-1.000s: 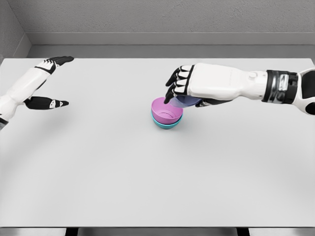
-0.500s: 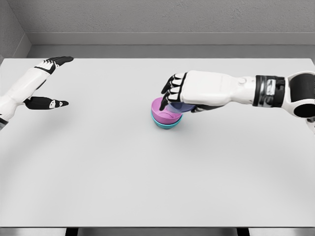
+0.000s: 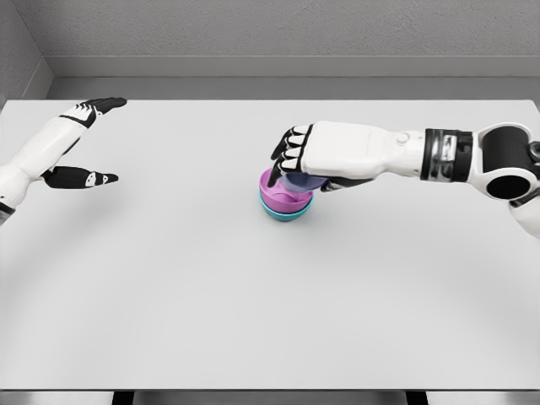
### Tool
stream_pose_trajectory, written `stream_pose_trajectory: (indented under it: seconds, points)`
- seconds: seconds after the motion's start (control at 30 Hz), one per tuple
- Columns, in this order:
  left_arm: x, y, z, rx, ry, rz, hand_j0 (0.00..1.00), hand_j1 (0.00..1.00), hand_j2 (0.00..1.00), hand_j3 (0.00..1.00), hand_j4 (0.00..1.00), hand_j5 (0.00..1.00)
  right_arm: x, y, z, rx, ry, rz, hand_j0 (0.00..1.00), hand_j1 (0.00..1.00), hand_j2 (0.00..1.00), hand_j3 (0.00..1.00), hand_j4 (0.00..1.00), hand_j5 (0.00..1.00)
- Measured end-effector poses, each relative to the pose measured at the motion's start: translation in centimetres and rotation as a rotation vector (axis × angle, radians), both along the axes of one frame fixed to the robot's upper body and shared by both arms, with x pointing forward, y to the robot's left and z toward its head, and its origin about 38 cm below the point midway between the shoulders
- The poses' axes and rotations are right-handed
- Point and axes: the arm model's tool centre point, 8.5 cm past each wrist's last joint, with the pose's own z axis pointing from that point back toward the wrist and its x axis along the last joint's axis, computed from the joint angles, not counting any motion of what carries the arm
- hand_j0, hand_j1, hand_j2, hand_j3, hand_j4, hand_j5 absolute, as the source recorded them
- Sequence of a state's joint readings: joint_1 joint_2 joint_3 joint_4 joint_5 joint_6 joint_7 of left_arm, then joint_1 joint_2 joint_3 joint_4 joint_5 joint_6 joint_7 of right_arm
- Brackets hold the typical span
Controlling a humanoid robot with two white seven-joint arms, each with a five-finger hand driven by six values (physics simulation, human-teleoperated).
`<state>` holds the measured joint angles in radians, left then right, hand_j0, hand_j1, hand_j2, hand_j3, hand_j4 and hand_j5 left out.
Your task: Stacking bowl and cup with both arms
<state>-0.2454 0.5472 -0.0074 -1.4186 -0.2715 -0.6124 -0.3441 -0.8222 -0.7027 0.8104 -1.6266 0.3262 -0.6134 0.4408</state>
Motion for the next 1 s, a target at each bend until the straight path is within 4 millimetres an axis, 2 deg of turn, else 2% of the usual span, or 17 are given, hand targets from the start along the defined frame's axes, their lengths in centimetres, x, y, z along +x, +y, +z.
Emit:
stream_pose_trajectory:
  seconds: [0.43,0.57,0.63,1.0]
  points:
    - [0.0,0.0,0.0,0.0,0.0,0.0,1.0,1.0,1.0,1.0,1.0,1.0,0.19,0.4,-0.78,-0.011,0.01,0.0,0.72,0.72,0.72,0.72,0.72,0.72]
    - [0.0,0.01,0.01,0.0,0.0,0.0,1.0,1.0,1.0,1.0,1.0,1.0,0.19,0.42,-0.82,-0.01,0.011,0.0,0.95,0.95,0.95,0.95,0.95,0.95]
    - [0.0,0.02,0.01,0.0,0.0,0.001,1.0,1.0,1.0,1.0,1.0,1.0,0.2,0.42,-0.82,-0.01,0.012,0.0,0.99,0.99,0.99,0.99,0.99,0.99]
    - [0.12,0.26,-0.2,-0.002,0.007,0.008,1.0,1.0,1.0,1.0,1.0,1.0,0.27,0.35,-0.54,-0.007,0.006,-0.001,1.0,1.0,1.0,1.0,1.0,1.0]
